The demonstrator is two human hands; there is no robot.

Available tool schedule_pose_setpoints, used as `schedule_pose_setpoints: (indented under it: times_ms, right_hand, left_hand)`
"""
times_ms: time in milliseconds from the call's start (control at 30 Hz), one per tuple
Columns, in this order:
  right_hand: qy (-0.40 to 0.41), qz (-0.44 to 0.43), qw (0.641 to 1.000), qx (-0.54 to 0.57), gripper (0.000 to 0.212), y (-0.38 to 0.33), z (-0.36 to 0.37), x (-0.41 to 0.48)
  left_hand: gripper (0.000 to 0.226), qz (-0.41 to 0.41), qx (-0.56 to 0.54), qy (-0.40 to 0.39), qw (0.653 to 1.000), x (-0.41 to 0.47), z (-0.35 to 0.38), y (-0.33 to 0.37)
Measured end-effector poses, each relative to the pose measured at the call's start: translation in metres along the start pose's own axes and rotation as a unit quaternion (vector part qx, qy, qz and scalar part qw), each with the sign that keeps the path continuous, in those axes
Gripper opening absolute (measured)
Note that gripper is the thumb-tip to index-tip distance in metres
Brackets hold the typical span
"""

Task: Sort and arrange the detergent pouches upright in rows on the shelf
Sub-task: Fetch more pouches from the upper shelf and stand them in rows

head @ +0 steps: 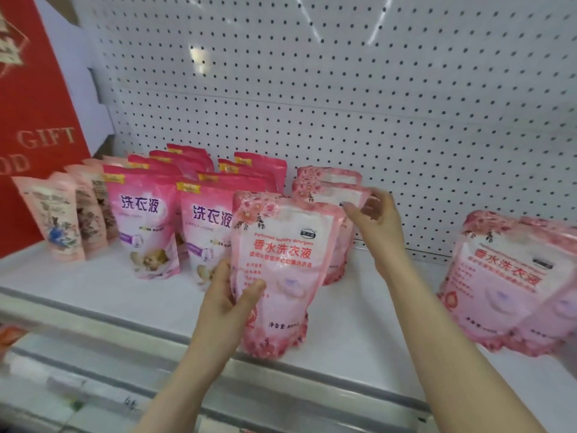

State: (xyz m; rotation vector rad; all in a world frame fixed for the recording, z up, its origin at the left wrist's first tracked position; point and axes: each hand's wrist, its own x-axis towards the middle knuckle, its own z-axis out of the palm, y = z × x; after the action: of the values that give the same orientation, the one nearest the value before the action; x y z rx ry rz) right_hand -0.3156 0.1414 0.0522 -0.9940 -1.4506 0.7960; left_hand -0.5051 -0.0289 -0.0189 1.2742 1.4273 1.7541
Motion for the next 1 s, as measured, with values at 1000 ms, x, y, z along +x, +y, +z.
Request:
schedule_pose_setpoints:
  times_ms: [1000]
  right_hand:
    - [-0.171, -0.068, 0.869, -0.459, 0.028, -0.052, 0.003, 0.123]
  left_hand:
    - [0.099, 0.015, 0.196, -0.135, 0.971, 0.071, 0.071, -0.035]
